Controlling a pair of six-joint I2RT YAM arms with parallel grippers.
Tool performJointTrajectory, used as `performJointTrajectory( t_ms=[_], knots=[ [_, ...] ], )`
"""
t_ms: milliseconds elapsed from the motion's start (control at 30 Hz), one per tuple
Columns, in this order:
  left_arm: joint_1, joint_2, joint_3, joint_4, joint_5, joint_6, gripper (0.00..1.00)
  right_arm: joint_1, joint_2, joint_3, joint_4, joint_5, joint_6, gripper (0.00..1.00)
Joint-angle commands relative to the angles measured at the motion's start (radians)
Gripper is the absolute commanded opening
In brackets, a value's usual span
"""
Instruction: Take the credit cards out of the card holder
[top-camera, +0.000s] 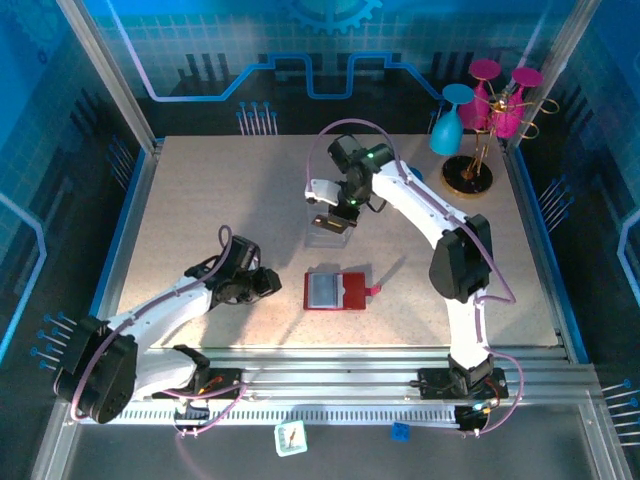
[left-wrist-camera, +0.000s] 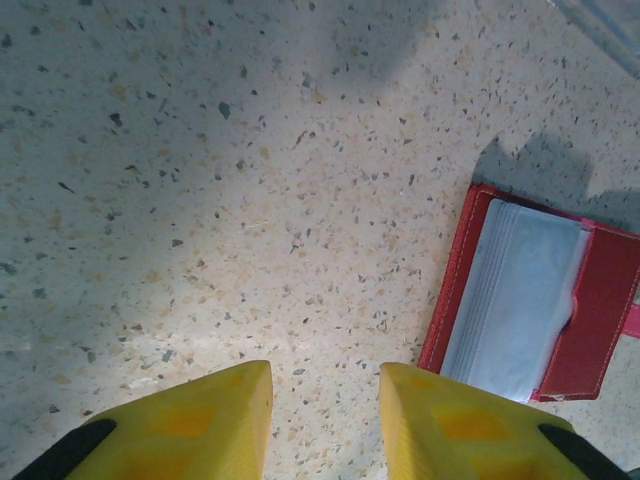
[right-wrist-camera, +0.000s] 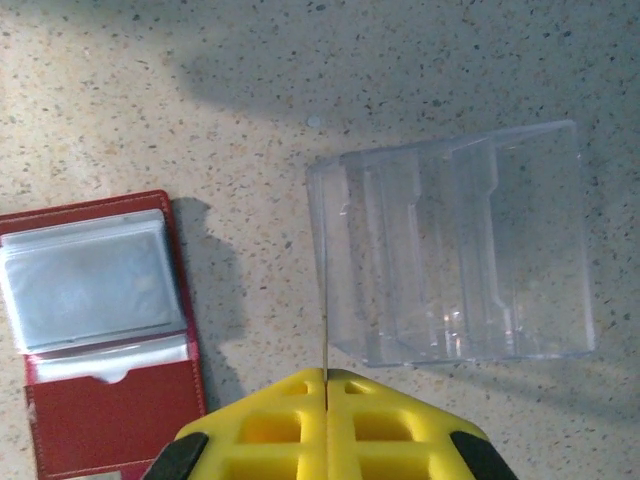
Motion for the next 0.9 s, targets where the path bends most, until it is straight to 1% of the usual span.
performJointTrajectory(
  t_ms=[0,167,367,467,567,867],
  knots=[
    [0.020,-0.039,-0.022,-0.047,0.022,0.030,0.34,0.010,0.061,0.084,-0.080,0.025,-0.037,0.00],
    [0.043,-0.079,-0.037,-0.070,0.023,0.034,0.34,0.013,0.148,0.190,-0.128,0.068,-0.064,0.00],
    [0.050,-0.108,-0.053,-0.082,0.028,0.030,0.35,0.014,0.235,0.310,-0.185,0.082,-0.091,0.00],
    [0.051,-0.113,-0.061,-0.081,0.029,0.027,0.35,0.015,0.285,0.361,-0.215,0.069,-0.095,0.00],
    [0.053,-0.116,-0.063,-0.074,0.032,0.022,0.35,0.017,0.316,0.387,-0.235,0.067,-0.103,0.00],
    [0.062,-0.118,-0.058,-0.084,0.035,0.033,0.35,0.017,0.362,0.389,-0.253,0.059,-0.111,0.00]
  ],
)
